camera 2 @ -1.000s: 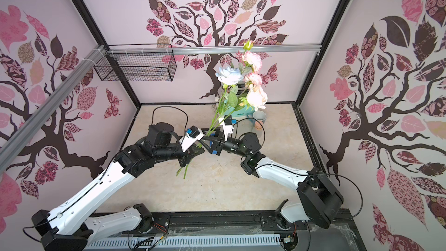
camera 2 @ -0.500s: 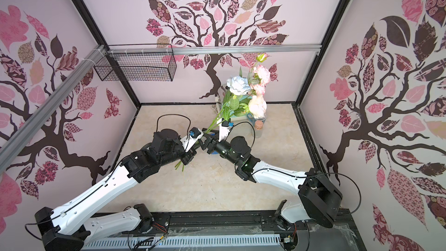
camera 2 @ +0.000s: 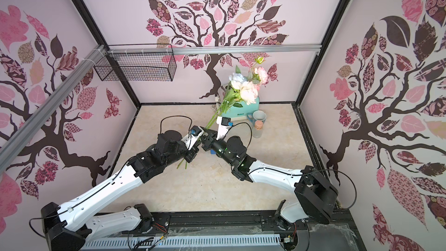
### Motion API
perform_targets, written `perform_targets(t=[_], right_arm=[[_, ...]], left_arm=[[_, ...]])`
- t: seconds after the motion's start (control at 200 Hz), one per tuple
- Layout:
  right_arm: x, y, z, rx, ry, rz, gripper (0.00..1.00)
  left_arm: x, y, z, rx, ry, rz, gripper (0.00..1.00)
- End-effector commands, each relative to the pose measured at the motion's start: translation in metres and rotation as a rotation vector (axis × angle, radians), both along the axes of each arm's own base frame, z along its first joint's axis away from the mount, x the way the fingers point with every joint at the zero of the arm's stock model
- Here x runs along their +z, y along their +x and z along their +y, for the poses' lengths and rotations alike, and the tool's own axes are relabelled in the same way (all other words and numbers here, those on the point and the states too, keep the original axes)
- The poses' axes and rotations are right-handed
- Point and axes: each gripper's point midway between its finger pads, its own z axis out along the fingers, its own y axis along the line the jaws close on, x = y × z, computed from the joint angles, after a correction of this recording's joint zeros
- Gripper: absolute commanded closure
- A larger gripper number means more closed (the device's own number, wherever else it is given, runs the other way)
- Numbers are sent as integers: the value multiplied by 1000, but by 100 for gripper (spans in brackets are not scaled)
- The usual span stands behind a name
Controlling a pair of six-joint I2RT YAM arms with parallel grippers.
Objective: Wrap bouquets with tape
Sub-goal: Wrap the tape around the bouquet.
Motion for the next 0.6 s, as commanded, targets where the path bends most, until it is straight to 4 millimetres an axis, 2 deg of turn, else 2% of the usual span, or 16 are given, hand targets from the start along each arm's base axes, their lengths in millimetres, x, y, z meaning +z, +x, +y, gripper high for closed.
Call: perform_targets(t=[0.0, 0.015, 0.045, 0.065, 0.08, 0.2, 0.345, 0.45, 0.53, 0.595], right_arm=[[30, 12, -8, -83, 35, -49, 80], [29, 12, -8, -87, 33, -43, 61], [29, 13, -10, -93, 29, -33, 34], [28, 13, -10, -97, 21, -30, 9], [28, 12, -11, -97, 18, -31, 1], [30, 5, -18, -99, -19, -51, 0], [10, 0, -27, -115, -118, -28, 0], [-3, -7, -29, -91, -192, -15, 0], [-15, -16, -34, -63, -251, -11, 0], [-20, -25, -44, -60, -289, -23, 0]], left_arm=[[-17, -6, -3, -2, -33, 63, 100], [-17, -6, -3, -3, -39, 65, 100], [-15, -5, -2, 2, -52, 71, 100], [-15, -4, -1, 7, -62, 78, 100], [-15, -2, 1, 14, -70, 84, 100], [-13, 8, 12, 37, -180, 174, 100], [-22, 16, 25, 145, -167, 247, 100], [-31, 15, 30, 192, -167, 291, 100], [-40, 19, 49, 319, -171, 304, 100], [-52, 25, 74, 458, -188, 323, 100]])
